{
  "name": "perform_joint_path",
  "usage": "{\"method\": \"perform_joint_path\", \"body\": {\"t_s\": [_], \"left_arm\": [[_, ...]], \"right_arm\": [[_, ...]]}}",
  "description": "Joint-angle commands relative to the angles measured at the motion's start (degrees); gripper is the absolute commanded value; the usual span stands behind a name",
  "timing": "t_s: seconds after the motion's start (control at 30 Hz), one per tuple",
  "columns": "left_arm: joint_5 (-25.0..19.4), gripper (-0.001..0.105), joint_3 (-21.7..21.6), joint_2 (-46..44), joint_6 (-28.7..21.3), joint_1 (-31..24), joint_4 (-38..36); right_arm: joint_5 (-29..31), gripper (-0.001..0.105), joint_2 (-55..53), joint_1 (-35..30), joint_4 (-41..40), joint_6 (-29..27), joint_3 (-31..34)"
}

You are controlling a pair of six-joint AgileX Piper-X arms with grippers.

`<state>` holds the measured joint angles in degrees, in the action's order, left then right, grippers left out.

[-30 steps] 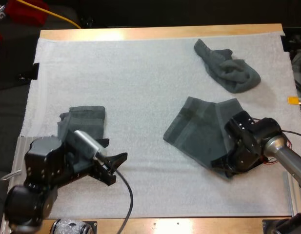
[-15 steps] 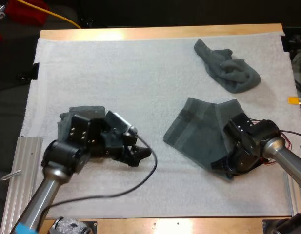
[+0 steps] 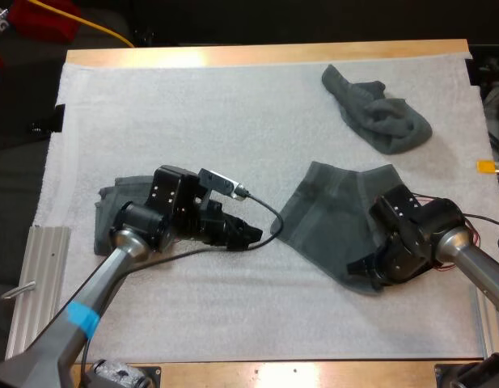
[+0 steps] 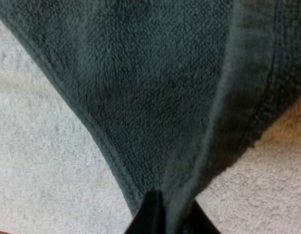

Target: Pick towel from pile, fold and stack

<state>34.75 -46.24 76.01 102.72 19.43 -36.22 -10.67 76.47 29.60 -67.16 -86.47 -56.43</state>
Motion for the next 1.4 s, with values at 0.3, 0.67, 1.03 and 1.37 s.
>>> {"method": "perform_joint_path", "body": {"t_s": [0.3,0.67,1.03,1.37], "left_arm": [[-0.27,0.062,-3.53,8.66,2.87,0.98,3.87],[-6.79,0.062,-10.72,18.00,2.38,6.87,3.81],[-6.64,0.062,-15.73,25.41,2.38,6.85,0.00],[-2.98,0.062,-15.81,29.86,2.38,9.96,-1.81]], "right_arm": [[0.38,0.001,-0.45,0.07,0.47,0.24,0.00],[0.38,0.001,-0.45,0.07,0.47,0.24,0.00],[0.38,0.001,-0.45,0.07,0.72,0.24,0.00],[0.38,0.001,-0.45,0.07,0.80,0.24,0.00]]}}
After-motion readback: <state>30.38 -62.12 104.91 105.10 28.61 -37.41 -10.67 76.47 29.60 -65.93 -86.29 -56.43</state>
